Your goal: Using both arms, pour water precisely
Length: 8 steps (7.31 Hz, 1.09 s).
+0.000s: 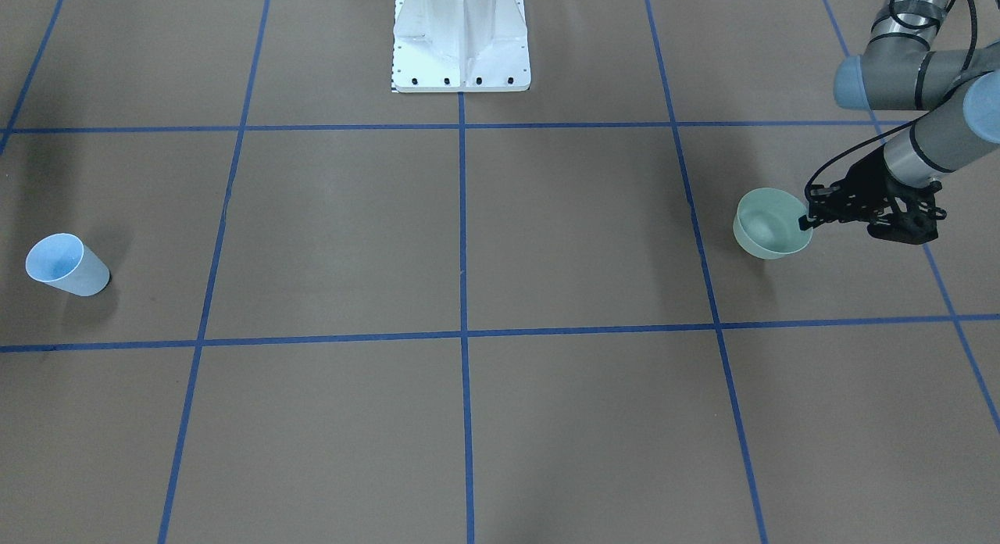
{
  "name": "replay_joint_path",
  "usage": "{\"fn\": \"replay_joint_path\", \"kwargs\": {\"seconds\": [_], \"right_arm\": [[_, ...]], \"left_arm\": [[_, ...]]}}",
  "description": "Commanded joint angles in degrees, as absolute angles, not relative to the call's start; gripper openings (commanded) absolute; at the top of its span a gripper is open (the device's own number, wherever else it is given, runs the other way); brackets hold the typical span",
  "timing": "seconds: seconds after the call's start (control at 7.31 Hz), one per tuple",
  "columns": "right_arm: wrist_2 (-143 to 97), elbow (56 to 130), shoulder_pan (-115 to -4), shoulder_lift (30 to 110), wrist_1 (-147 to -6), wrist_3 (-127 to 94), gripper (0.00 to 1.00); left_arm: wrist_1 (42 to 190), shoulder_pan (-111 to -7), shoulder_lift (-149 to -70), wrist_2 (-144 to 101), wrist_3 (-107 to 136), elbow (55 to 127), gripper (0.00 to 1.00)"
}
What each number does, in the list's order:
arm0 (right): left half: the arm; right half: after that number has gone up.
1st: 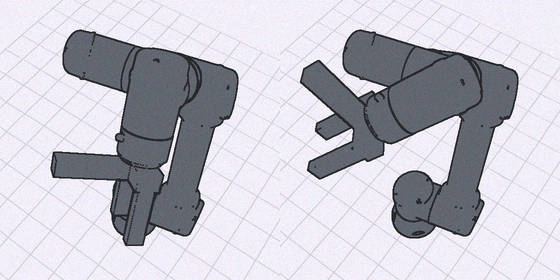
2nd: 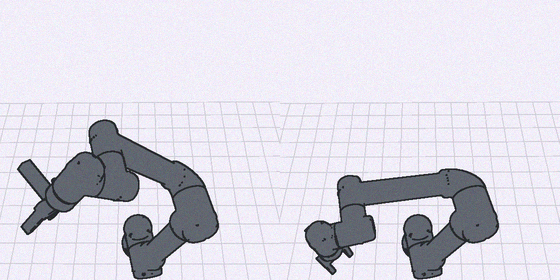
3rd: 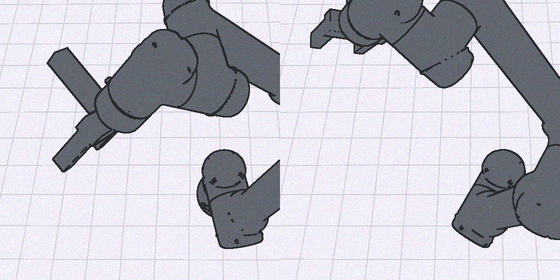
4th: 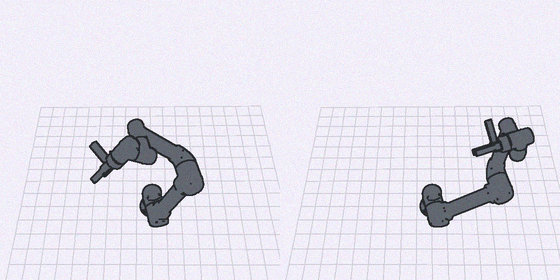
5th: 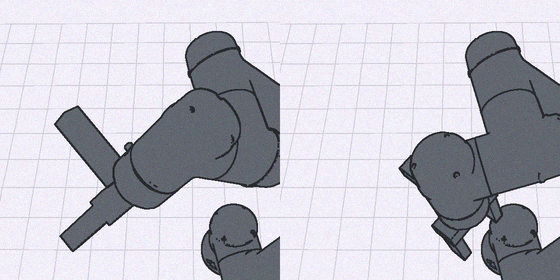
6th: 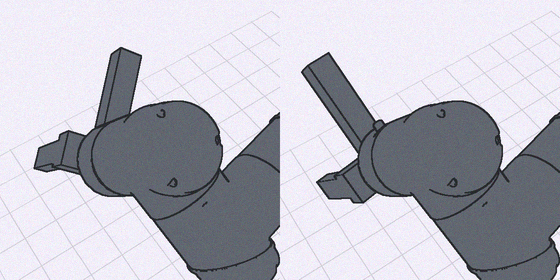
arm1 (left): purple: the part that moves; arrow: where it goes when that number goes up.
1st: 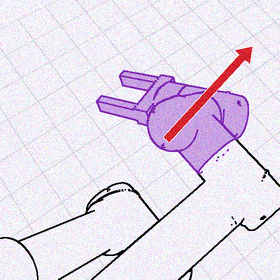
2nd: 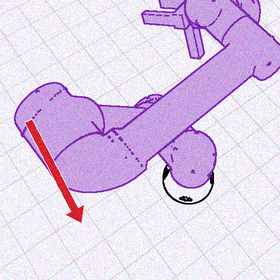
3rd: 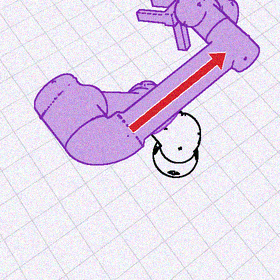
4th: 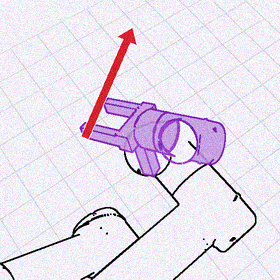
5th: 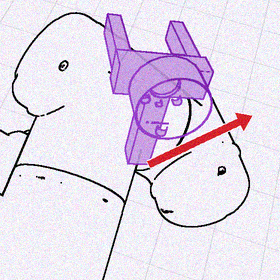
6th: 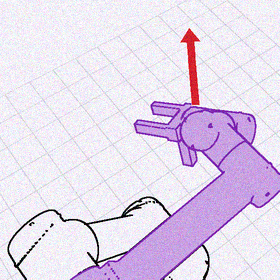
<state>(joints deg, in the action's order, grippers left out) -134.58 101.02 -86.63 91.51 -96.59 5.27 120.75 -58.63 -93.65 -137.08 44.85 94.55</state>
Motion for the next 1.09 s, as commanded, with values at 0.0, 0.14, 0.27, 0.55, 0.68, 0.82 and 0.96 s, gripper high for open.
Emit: {"fn": "replay_joint_path", "kwargs": {"seconds": [0.0, 0.14, 0.27, 0.55, 0.68, 0.82, 0.96], "right_arm": [[-134.6, 101.1, -86.3, 91.4, -96.6, 5.3, 0.99], [-134.6, 101.1, -86.3, 91.1, -96.6, 5.3, 0.99], [-134.6, 101.1, -86.3, 91.1, -96.6, 5.3, 0.99], [-134.6, 101.0, -85.6, 91.1, -96.6, 5.3, 0.99], [-134.6, 101.1, -85.6, 91.1, -96.6, 5.3, 0.99], [-134.6, 100.9, -85.5, 91.1, -96.6, 5.3, 1.0], [-134.6, 100.9, -85.4, 91.0, -96.6, 5.3, 0.99]], "left_arm": [[120.7, -53.0, -100.9, -132.6, 61.0, 98.7, 0.0], [118.8, -49.3, -105.4, -131.1, 67.3, 98.9, 0.0], [113.8, -46.5, -110.4, -129.9, 70.4, 99.0, 0.0], [99.0, -37.6, -123.2, -120.3, 71.1, 98.0, 0.0], [95.9, -34.0, -127.0, -116.8, 71.4, 96.1, 0.0], [96.0, -31.8, -131.4, -116.3, 74.5, 91.5, 0.0], [96.1, -30.8, -133.8, -116.2, 74.8, 88.2, 0.0]]}}
